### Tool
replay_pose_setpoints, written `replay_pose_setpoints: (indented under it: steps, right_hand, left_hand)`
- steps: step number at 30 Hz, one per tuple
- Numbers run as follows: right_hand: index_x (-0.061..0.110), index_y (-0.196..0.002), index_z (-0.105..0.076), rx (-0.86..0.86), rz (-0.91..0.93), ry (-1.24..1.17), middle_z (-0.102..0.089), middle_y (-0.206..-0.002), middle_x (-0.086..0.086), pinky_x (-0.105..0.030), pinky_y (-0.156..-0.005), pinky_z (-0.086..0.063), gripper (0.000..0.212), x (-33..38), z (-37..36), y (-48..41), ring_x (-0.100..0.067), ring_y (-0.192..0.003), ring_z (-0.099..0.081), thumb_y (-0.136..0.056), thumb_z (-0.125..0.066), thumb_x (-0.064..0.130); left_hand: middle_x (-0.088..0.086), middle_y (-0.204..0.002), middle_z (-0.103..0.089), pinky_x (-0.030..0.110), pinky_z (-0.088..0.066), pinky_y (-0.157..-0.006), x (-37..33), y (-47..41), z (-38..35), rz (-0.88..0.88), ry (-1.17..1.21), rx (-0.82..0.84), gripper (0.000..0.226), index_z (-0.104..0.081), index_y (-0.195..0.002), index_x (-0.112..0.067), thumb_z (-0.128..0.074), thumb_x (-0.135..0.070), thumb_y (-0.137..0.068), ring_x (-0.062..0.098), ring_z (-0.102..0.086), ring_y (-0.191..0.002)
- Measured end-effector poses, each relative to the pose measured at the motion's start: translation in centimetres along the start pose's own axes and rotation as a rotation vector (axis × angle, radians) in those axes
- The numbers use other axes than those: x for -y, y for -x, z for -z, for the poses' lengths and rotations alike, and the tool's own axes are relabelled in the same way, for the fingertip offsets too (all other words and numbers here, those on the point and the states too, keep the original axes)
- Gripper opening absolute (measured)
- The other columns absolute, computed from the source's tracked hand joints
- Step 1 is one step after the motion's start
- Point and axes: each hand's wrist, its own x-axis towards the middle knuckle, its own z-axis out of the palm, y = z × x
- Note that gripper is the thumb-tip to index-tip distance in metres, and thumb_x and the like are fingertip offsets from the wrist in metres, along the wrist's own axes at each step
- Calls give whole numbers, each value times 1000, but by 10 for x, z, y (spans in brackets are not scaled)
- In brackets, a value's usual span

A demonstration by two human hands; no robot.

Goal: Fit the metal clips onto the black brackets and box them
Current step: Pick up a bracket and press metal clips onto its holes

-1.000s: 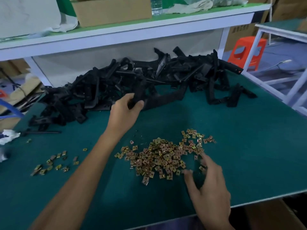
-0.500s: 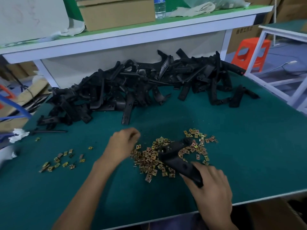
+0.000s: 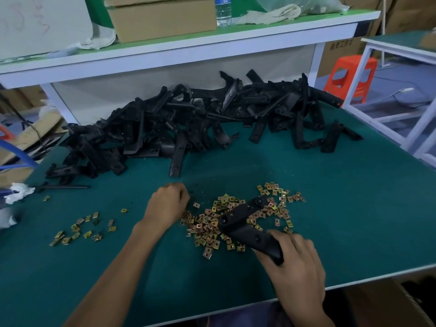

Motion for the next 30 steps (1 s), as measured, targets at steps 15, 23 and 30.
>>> replay_pose_setpoints:
  steps: [15,23,30]
  right_hand:
    - [25,-103,-76,57,17,56,-64,-88,3,-35,-62,-48,41,1,2,0,-28,-81,-59,-68,-94,36]
    - [24,-102,-76,28,31,68,-64,-86,2,-35,-60,-48,40,2,2,0,-29,-79,-58,-67,-94,34]
    - [26,-104,-77,37,58,99,-63,-87,5,-30,-56,-45,45,1,1,0,-25,-80,-58,-64,-94,37]
  left_hand:
    - [9,-93,-77,21,-58,-73,-62,63,25,132,1125,200,15,-71,-108,-12,-63,-5,-98,19,-75,-86]
    - [3,-71,-63,18,-48,-57,-63,66,37,102,974,318,28,-77,-79,-17,-71,-45,-82,9,-54,-60]
    - [-2,-66,-59,20,-46,-55,-65,55,53,67,765,537,36,-75,-82,-10,-71,-45,-87,12,-51,-60]
